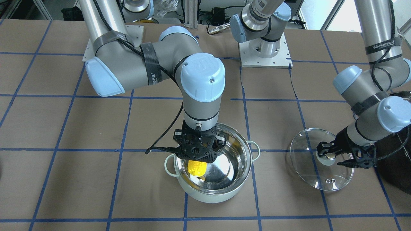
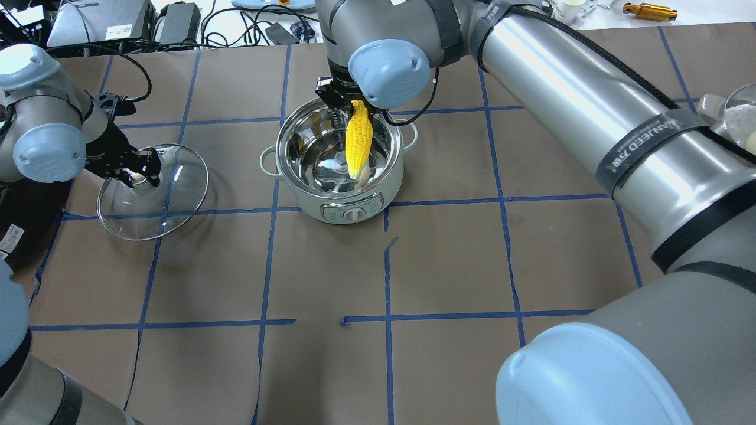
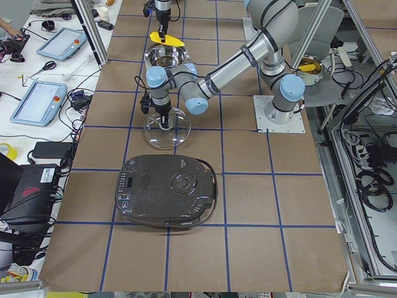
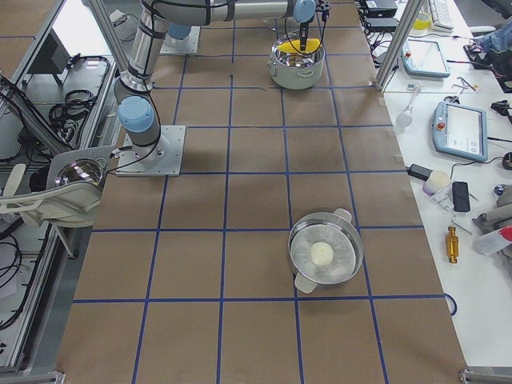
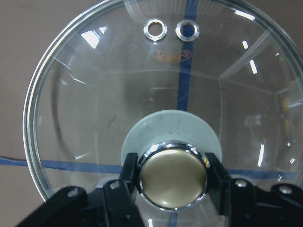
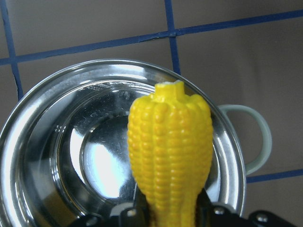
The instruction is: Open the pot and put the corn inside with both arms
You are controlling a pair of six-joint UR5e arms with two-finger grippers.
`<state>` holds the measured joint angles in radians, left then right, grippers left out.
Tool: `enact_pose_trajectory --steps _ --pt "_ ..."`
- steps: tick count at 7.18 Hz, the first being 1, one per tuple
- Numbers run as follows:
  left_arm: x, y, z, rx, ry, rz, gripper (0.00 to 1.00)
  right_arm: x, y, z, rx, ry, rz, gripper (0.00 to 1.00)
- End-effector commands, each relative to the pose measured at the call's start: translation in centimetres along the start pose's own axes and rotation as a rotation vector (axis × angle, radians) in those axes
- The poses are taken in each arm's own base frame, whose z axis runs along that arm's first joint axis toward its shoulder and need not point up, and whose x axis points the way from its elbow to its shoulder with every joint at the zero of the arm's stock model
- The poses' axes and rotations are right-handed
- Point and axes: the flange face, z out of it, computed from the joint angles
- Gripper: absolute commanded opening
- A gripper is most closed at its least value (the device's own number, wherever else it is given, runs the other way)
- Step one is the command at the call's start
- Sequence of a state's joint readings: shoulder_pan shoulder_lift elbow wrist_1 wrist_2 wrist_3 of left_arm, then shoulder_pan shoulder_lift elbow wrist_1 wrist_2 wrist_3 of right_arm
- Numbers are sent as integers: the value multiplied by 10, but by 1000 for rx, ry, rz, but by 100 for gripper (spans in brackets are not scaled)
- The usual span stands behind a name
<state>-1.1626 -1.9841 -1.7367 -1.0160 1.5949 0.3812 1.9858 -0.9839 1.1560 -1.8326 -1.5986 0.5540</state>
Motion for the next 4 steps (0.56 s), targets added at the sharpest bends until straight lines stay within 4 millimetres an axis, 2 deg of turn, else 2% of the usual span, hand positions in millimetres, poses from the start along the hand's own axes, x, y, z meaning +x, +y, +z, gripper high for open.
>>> enact_pose_trajectory --steps 1,2,3,4 --pt "1 1 3 -9 3 32 12 -32 13 21 -10 0 -50 0" --pt "2 1 4 -10 4 36 12 -40 16 30 -13 -2 -82 0" --pt "4 7 12 -25 8 46 12 -45 20 41 -26 6 -105 8" --pt "5 9 14 -18 5 50 12 -45 21 44 -31 6 -106 30"
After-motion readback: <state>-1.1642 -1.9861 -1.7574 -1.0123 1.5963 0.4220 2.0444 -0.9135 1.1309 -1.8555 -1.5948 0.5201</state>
